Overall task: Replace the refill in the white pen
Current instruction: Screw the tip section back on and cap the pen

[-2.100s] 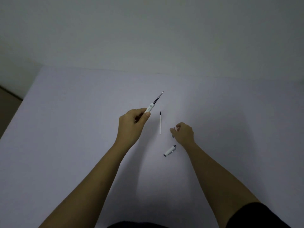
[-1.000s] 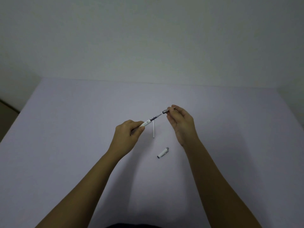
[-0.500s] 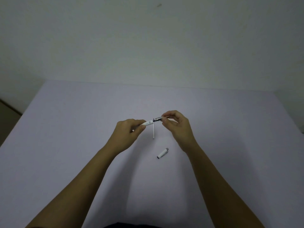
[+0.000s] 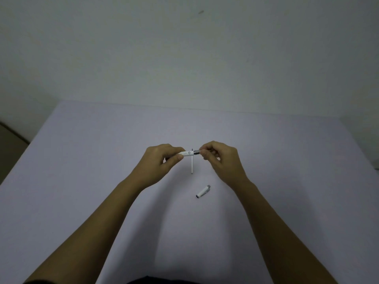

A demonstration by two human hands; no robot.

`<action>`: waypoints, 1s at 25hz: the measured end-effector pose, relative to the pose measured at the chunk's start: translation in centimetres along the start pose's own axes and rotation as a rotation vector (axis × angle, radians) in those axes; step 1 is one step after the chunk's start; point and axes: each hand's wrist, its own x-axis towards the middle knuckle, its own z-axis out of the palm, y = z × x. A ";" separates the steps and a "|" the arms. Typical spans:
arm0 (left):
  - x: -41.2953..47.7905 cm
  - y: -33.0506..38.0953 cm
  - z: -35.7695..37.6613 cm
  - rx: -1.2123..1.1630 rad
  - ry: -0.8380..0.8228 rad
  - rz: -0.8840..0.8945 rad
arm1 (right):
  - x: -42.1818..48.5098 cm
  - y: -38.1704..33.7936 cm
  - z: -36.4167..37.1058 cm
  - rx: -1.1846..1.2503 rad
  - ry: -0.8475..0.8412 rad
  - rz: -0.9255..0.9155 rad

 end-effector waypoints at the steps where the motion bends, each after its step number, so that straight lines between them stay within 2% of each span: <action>1: -0.1 0.1 0.0 0.010 0.011 0.013 | 0.1 -0.1 0.1 -0.062 0.009 -0.011; 3: -0.5 0.1 0.2 0.022 0.025 0.011 | 0.3 -0.6 0.4 -0.146 0.012 0.001; 8: -0.7 0.3 0.2 -0.073 0.051 -0.066 | 0.4 -1.5 0.0 -0.058 -0.018 -0.003; 14: -0.9 0.7 -0.5 0.056 0.074 0.098 | 0.2 -1.5 -0.9 -0.278 -0.109 -0.133; 19: -1.1 0.5 -0.9 0.049 0.075 0.096 | 0.0 -2.0 -0.6 -0.107 -0.096 -0.075; 25: -1.4 0.8 -0.8 0.025 0.099 0.119 | 0.6 -2.4 -1.1 -0.187 -0.114 -0.126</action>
